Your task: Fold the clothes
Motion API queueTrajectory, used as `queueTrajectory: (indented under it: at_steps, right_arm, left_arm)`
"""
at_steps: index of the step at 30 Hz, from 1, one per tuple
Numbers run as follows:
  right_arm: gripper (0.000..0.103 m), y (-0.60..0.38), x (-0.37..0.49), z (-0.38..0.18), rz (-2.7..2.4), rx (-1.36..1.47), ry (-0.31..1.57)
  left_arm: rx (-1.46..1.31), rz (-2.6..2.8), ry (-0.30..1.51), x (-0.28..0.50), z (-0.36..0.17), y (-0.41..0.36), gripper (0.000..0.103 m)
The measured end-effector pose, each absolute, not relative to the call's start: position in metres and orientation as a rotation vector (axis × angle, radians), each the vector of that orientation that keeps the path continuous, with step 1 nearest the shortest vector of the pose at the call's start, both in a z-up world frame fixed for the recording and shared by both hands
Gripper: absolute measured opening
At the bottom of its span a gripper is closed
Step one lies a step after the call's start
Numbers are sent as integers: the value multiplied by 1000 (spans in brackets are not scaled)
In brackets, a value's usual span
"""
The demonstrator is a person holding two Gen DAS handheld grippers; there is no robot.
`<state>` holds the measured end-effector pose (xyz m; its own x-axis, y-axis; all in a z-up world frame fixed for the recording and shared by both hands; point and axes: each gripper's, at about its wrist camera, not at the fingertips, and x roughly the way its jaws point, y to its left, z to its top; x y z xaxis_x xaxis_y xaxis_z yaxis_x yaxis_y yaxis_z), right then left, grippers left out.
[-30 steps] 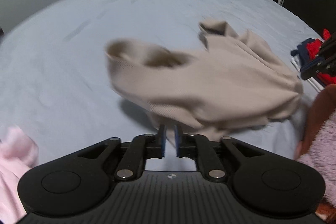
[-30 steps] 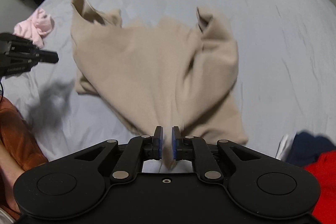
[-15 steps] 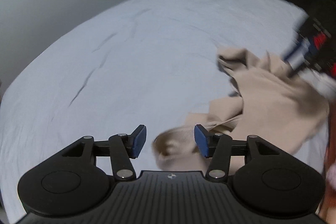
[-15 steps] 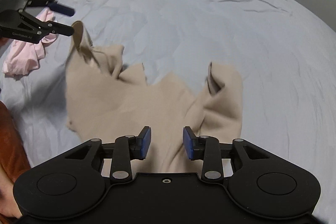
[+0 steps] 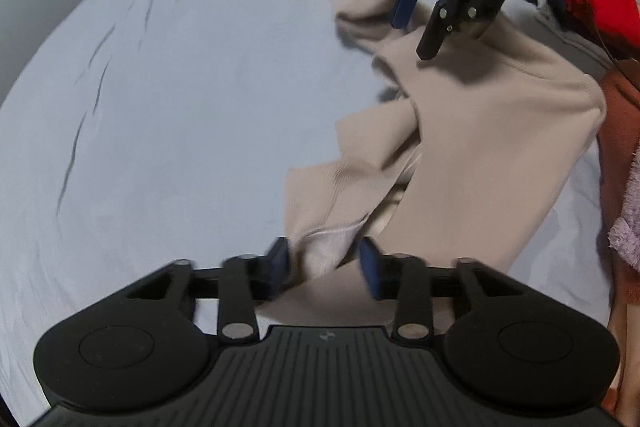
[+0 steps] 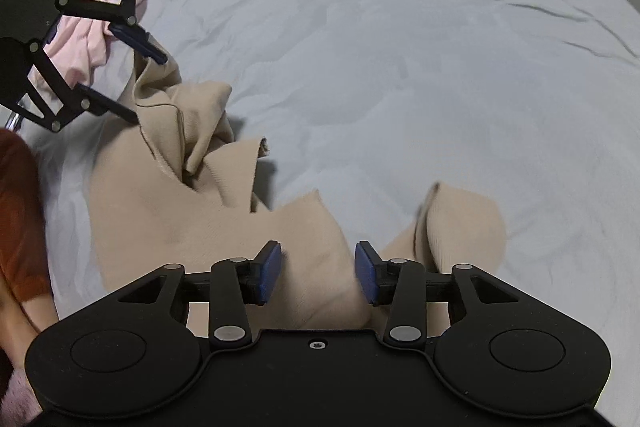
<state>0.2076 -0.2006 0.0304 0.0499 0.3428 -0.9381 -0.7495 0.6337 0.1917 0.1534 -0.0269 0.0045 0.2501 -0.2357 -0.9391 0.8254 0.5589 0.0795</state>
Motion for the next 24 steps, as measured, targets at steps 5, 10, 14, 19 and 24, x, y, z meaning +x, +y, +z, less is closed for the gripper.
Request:
queueTrajectory:
  at_steps: [5,10,14,19,24]
  right_arm:
    - [40,-199,223,14,935,-331,1344]
    - [13,-202,205,25,974,-295,1286]
    - [9,-211,174,53,1028,-281,1245]
    - [8,-212,119,76,1106,-334,1254]
    - [8,-211,68,72,1156,-370,1294]
  left_arm:
    - [526,-713,1092,151,3,-8,8]
    - [492,-644,1030,129,15,-8,7]
    - [486,-636,1021,108,23,-13,7]
    - [512,-669,1035,68,34,-13,7]
    - [533,-722,1052,25,35,-17,7]
